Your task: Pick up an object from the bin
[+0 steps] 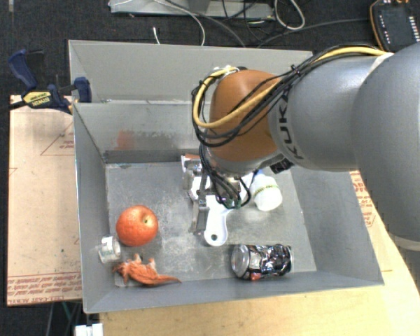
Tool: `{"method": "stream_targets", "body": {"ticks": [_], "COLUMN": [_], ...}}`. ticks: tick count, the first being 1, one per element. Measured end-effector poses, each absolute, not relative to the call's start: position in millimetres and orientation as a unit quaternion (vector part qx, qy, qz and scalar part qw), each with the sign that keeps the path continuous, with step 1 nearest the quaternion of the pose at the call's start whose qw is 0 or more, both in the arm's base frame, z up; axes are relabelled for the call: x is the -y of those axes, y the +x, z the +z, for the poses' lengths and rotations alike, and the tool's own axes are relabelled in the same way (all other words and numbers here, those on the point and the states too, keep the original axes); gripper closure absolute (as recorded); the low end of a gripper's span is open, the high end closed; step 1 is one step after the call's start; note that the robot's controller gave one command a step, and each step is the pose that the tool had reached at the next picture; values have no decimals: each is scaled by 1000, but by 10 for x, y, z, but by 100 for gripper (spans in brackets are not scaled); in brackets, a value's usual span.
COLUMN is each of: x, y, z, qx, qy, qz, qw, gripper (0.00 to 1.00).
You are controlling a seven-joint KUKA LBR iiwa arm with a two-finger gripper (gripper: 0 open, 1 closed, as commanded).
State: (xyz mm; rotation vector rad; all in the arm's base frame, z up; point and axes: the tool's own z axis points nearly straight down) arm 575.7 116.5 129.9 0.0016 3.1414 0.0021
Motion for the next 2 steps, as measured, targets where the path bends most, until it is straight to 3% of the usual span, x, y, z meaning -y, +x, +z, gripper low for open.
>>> {"method": "stream_targets", "body": {"ticks": [1,2], "x": [-2063,-2347], "y": [5527,5763], "z": [686,1156], "qx": [-996,-998], "qy": [-94,64], "qz": [1,2], "qw": [-1,5], "gripper": [0,0]}}
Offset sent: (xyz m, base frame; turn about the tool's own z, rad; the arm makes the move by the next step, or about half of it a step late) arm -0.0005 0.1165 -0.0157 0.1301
